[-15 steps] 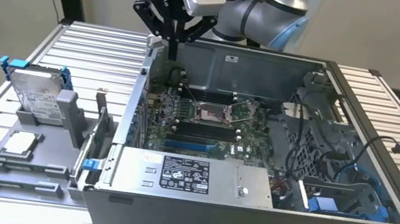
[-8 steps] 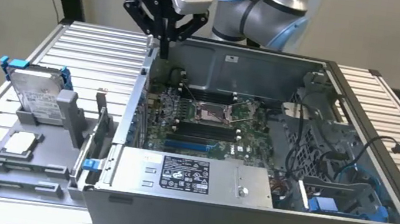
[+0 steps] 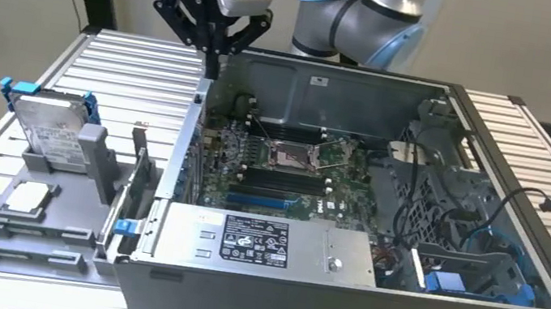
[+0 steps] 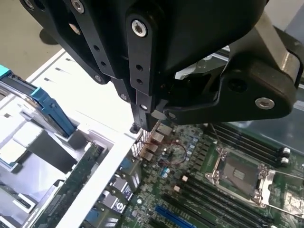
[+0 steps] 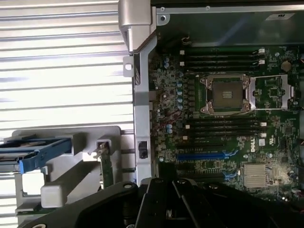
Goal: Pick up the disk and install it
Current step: 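Reach for the disk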
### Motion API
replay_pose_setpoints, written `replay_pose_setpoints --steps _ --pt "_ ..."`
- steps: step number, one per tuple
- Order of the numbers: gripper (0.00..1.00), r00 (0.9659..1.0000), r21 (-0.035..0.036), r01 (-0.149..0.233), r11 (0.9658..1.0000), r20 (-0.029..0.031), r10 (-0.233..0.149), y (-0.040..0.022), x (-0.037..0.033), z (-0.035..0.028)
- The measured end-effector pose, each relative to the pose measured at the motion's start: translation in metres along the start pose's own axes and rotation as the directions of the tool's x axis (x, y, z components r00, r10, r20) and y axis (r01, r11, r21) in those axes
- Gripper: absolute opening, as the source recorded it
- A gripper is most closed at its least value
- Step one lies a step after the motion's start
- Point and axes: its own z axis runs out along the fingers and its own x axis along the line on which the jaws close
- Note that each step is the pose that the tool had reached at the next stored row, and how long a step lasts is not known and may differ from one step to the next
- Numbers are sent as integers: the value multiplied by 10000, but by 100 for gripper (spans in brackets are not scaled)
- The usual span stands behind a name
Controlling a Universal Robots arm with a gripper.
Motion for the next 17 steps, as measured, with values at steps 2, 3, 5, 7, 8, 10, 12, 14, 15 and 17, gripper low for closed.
replay_pose_setpoints --steps 2,3,5,7,8,10,12,14,15,17 --pt "0 10000 -3 -1 10000 0 1 -3 46 -1" --pt "0 10000 -4 0 10000 0 0 -5 69 -1" --pt "0 10000 -8 -1 10000 0 1 -8 115 -2" --pt "0 10000 -14 0 10000 -1 0 -11 162 -3" --pt "0 10000 -16 0 10000 -1 0 -13 186 -4" --pt "0 10000 -22 0 10000 -2 0 -16 227 -5" --pt "0 10000 -28 -1 10000 -1 1 -19 265 -6" --pt "0 10000 -31 -2 10000 -3 2 -21 306 -7" --pt "0 10000 -37 -1 10000 -4 1 -23 330 -8" --pt "0 10000 -49 0 10000 -4 0 -27 387 -10"
